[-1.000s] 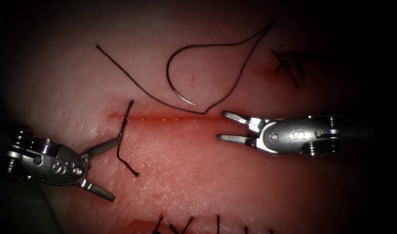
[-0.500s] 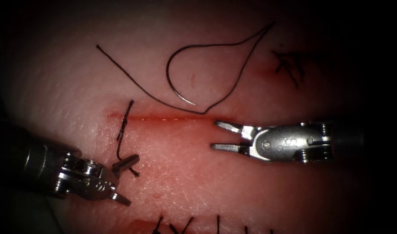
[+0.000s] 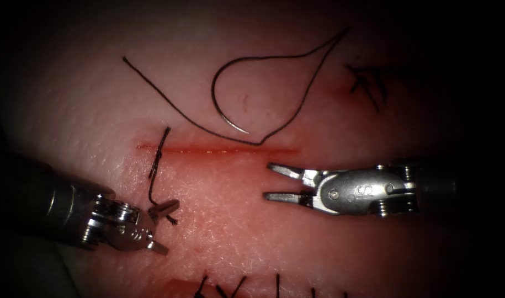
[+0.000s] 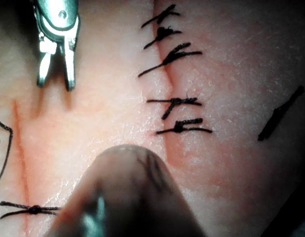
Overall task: Wound Closure
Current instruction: Grab the short tail with the left gripper
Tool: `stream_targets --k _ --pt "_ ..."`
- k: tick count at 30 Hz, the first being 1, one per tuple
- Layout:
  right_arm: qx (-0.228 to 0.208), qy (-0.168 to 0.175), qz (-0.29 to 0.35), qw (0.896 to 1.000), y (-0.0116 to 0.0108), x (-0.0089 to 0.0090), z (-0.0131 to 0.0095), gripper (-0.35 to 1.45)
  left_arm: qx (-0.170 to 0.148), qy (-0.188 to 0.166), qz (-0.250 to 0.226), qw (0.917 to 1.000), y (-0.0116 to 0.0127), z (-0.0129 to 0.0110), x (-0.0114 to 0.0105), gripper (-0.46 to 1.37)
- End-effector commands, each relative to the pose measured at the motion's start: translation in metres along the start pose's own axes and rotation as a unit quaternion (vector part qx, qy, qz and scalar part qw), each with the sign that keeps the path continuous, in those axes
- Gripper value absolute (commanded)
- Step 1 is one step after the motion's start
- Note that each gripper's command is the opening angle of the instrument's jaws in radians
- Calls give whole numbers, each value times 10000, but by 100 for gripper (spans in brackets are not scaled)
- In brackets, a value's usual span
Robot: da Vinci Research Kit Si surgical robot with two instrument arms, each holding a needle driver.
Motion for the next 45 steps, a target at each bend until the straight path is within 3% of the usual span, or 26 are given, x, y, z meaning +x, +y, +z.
stream_targets --k 1,2,3,13,21,30,33,45 --pt "1 7 -11 10000 -2 -1 0 36 -23 4 1 10000 -1 0 0 -4" --pt "5 9 -21 10000 -4 -1 0 36 -23 5 -28 10000 -2 1 0 -30" --pt "7 10 -27 10000 -5 -2 1 36 -25 5 -28 10000 -3 1 -1 -35" --pt "11 11 -59 10000 -10 -6 3 37 80 189 -53 9998 -16 -4 -4 -35" --pt "-139 277 -110 9995 -6 -12 14 52 109 428 27 9990 -18 -25 3 -35" --pt "-388 1035 -291 9934 -6 -15 42 112 69 487 27 9988 -19 -42 8 -35" --pt "-365 1152 -334 9921 -7 -16 53 123 70 485 25 9988 -19 -42 8 -35" --pt "-446 1690 -446 9836 -7 -5 98 121 67 639 26 9979 -23 -62 15 -35"
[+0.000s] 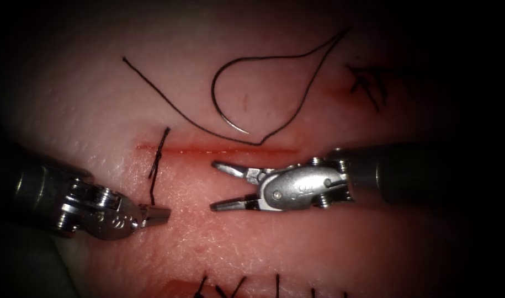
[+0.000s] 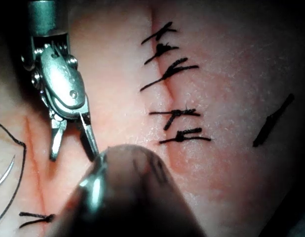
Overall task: Wound Closure
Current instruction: Grab the short tail with the left gripper, then cut the suture with the right gripper
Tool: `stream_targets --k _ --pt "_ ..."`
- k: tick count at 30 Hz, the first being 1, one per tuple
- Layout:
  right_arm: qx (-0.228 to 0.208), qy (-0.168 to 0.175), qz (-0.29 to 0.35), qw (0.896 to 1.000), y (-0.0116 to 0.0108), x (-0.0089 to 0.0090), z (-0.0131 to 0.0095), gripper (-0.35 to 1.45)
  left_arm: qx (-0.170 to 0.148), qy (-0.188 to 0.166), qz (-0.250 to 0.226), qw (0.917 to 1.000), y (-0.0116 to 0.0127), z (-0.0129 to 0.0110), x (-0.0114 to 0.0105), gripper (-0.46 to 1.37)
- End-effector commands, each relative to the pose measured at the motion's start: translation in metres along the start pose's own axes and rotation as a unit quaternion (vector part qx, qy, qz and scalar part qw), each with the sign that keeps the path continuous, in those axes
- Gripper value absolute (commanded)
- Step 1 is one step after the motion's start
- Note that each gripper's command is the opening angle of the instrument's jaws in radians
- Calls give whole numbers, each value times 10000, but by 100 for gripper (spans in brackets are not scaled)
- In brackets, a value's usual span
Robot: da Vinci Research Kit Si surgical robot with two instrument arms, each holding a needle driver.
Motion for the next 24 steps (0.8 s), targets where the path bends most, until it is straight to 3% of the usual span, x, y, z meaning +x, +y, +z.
stream_targets --k 1,14,24 --pt "-12 51 -11 10000 -1 -1 3 121 -21 28 -9 10000 -1 -1 1 -35" --pt "-245 583 -122 9979 -12 -9 39 125 1 47 -15 10000 -5 -5 4 -35" --pt "-315 618 -166 9975 -17 -14 61 135 8 36 36 10000 -6 -6 6 -35"
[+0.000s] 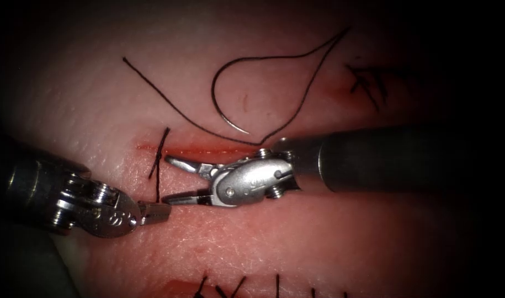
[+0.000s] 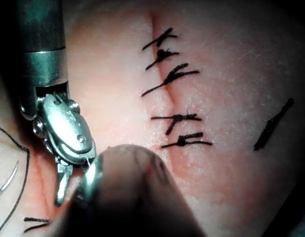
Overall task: Wound Closure
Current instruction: Cut the suture with the right gripper
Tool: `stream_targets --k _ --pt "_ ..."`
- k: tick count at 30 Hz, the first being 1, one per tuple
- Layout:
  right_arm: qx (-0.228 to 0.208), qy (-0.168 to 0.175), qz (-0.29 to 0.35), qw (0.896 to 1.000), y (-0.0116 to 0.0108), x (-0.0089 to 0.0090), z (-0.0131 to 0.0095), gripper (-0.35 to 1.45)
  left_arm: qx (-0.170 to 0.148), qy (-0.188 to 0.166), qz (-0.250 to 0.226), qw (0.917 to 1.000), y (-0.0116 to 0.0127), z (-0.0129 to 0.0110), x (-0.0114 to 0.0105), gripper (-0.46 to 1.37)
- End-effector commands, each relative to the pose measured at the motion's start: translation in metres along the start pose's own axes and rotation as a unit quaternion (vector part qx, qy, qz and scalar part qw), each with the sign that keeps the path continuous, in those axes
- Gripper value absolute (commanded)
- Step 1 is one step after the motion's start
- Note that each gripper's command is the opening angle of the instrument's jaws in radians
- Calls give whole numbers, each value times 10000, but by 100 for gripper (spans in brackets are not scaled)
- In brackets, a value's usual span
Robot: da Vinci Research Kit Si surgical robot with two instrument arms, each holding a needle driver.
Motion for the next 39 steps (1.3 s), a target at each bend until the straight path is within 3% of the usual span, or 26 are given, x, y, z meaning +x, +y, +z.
stream_targets --k 1,23,39 --pt "39 -6 -19 10000 -3 -1 3 137 -9 -14 3 10000 -2 -1 1 -35" --pt "23 1 -89 10000 -10 4 46 144 18 23 -44 10000 -4 0 5 -35" --pt "-18 -22 -120 9999 -6 0 58 143 25 16 -51 10000 -2 0 6 -35"
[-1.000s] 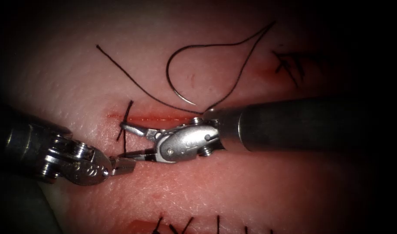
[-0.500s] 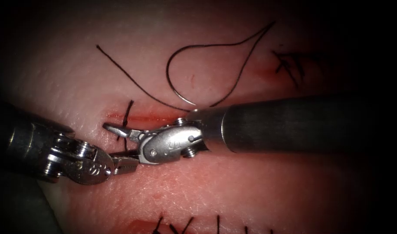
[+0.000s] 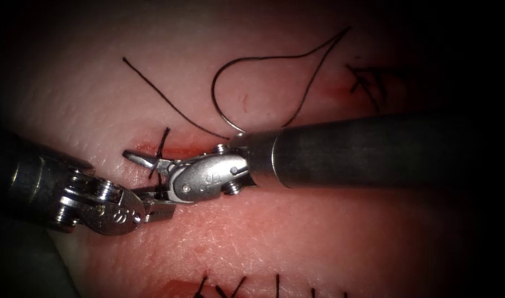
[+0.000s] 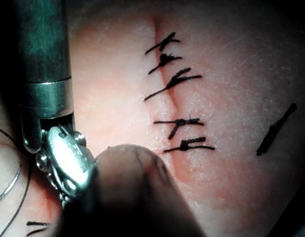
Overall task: Wound Closure
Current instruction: Cut the suture with the right gripper
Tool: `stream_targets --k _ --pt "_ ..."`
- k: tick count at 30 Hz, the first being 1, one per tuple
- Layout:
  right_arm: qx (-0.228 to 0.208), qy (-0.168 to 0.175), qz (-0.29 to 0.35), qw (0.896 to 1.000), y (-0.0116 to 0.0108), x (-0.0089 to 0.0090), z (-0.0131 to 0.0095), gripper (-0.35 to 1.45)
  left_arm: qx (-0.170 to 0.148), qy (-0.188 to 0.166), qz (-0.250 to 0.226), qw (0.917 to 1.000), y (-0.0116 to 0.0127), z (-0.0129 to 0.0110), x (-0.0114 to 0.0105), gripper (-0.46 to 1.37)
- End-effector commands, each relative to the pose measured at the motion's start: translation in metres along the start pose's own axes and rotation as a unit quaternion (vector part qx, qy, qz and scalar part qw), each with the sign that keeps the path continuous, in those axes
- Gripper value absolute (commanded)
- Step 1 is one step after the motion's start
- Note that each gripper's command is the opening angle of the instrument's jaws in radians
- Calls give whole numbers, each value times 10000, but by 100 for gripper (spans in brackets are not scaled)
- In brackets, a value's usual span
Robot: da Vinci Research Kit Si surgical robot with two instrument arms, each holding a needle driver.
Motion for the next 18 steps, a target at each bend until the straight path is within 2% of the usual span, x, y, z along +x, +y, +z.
stream_targets --k 1,18 --pt "16 -7 4 10000 0 -1 2 143 -5 -5 -3 10000 1 0 0 -35" --pt "61 27 -43 10000 0 -10 9 137 3 -11 -8 10000 3 0 0 -35"
